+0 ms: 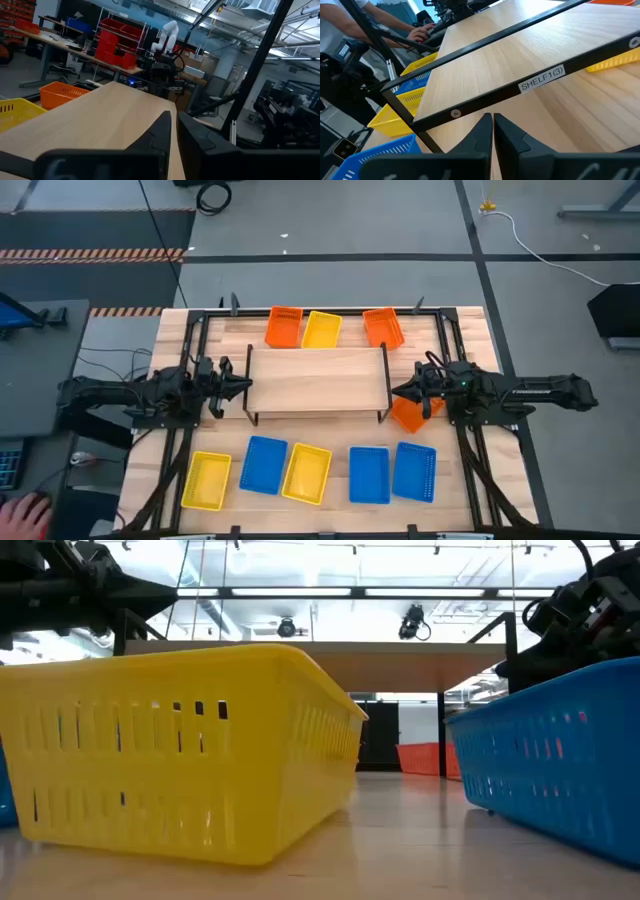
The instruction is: Stack baskets on shelf by color
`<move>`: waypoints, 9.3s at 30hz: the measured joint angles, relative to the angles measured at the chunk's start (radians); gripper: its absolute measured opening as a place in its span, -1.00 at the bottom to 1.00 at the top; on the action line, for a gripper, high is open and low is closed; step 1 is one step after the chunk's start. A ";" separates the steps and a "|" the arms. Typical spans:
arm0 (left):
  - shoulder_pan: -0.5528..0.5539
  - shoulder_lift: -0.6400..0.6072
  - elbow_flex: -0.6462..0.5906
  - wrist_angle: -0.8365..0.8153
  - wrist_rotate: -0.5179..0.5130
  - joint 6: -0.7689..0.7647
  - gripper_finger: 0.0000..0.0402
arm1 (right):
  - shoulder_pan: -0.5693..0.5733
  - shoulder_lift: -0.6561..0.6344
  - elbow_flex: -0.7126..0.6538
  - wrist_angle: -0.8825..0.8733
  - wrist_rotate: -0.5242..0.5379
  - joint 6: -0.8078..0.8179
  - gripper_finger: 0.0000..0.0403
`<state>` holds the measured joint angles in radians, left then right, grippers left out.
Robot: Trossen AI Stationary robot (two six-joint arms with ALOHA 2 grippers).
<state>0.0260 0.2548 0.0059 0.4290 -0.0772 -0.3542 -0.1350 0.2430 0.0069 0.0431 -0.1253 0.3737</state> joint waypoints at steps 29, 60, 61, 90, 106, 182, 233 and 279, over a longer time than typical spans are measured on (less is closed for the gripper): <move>0.000 0.000 0.000 0.000 0.000 0.000 -0.82 | 0.000 0.000 0.000 0.000 0.000 0.000 -0.89; 0.000 0.000 0.000 0.000 0.000 0.000 -0.82 | 0.000 0.000 0.000 0.000 0.000 0.000 -0.89; 0.000 0.000 0.000 0.000 0.000 0.000 -0.82 | 0.000 0.000 0.000 0.000 0.000 0.000 -0.89; 0.000 0.000 0.000 0.043 -0.005 -0.002 -0.82 | 0.000 0.000 0.000 0.000 0.000 0.000 -0.89; 0.000 0.412 0.737 -0.613 -0.151 0.139 -0.81 | 0.000 0.000 0.000 0.000 0.000 0.000 -0.89; 0.755 1.530 1.767 -1.691 -0.130 -0.046 -0.02 | -0.242 0.949 1.152 -0.481 0.399 0.238 0.24; 0.780 1.807 1.768 -1.636 0.002 -0.112 -0.96 | -0.261 0.919 1.156 -0.696 0.107 0.326 0.43; 0.171 1.316 1.703 -1.998 0.059 -0.951 -0.91 | -0.228 0.866 1.156 -0.733 -0.155 0.224 0.43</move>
<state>0.1971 1.5707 1.7089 -1.5688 -0.0185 -1.3048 -0.3629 1.1092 1.1633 -0.6899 -0.2803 0.5980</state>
